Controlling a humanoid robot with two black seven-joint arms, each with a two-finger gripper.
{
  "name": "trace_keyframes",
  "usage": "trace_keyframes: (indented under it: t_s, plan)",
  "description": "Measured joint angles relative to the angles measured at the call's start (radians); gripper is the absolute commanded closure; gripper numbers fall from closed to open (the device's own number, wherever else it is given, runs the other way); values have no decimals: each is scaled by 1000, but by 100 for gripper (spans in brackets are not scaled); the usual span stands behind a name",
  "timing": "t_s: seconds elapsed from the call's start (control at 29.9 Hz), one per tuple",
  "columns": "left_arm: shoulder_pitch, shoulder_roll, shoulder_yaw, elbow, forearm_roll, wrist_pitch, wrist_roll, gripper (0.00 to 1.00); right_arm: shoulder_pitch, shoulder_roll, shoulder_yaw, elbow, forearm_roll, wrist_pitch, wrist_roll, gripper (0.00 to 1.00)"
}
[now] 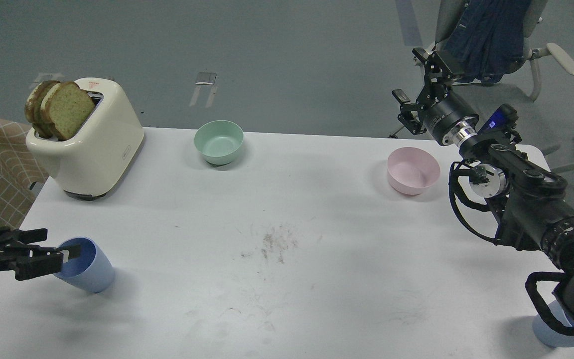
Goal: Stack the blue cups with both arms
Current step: 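Lower the left gripper to the blue cup nearest it and grasp it, then carry the blue cup with the left gripper to the table center and set it upright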
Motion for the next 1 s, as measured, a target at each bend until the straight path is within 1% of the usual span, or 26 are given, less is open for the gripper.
trace_keyframes:
  t_s: [0.07,0.13,0.2,0.23,0.47,0.77,0.87,1.0]
  plan:
    - [0,-24,2,30,-1,0,0,36,0,0,0,0,0,0,0,0]
    - [0,-44,3,57,-1,0,0,73,0,0,0,0,0,0,0,0]
    - [0,-58,4,75,-1,0,0,88,0,-1,0,0,0,0,0,0]
    - [0,-61,5,79,-1,0,0,100,0,-1,0,0,0,0,0,0]
    - [2,-60,8,85,37,5,0,100,0,-2,-1,-1,0,0,0,0]
    - [2,-17,20,72,97,51,0,100,2,-4,-1,0,0,0,0,0]
    - [2,14,19,48,105,68,0,100,2,-7,-1,0,0,0,0,0]
    - [-22,65,-10,-27,108,80,0,100,7,-10,-1,0,0,0,0,0]
